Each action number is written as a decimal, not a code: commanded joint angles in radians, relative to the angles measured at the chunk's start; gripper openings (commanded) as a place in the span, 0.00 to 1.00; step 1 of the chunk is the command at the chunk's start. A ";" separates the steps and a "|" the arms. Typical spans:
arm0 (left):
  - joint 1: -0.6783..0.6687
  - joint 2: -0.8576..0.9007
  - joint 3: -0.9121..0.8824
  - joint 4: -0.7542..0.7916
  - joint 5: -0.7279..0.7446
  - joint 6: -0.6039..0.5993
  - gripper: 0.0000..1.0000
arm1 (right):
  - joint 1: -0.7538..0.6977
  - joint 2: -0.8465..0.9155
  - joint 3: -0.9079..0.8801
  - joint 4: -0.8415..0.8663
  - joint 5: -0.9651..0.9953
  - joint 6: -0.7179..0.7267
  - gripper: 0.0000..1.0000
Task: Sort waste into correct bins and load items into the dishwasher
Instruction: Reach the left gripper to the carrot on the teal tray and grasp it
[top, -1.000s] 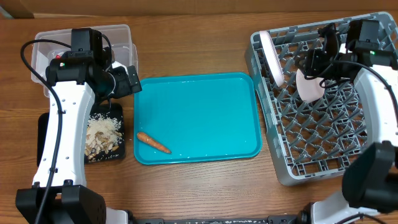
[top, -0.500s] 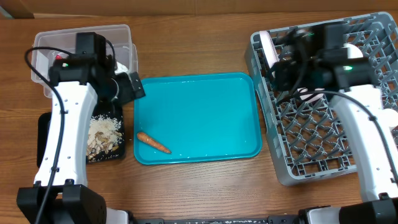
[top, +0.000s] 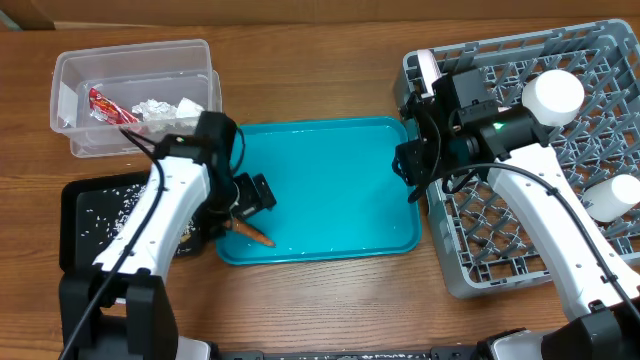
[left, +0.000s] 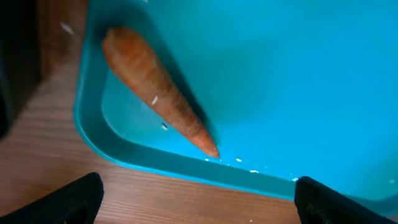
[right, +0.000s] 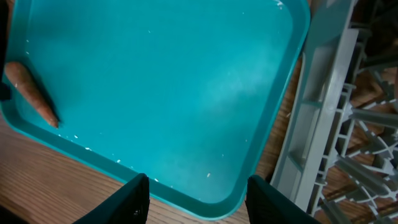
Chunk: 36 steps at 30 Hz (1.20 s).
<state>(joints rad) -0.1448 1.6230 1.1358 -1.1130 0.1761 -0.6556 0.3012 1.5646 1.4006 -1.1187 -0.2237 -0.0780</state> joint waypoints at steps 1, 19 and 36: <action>-0.006 -0.013 -0.048 0.021 0.007 -0.118 1.00 | 0.001 0.000 -0.001 0.005 0.008 0.005 0.52; -0.006 -0.011 -0.229 0.334 -0.070 -0.258 0.83 | 0.001 0.000 -0.001 0.005 -0.002 0.005 0.52; -0.008 -0.007 -0.281 0.406 -0.114 -0.268 0.75 | 0.001 0.000 -0.001 0.000 -0.002 0.008 0.52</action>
<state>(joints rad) -0.1493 1.6234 0.8654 -0.7166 0.0849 -0.9112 0.3008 1.5646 1.4006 -1.1187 -0.2214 -0.0780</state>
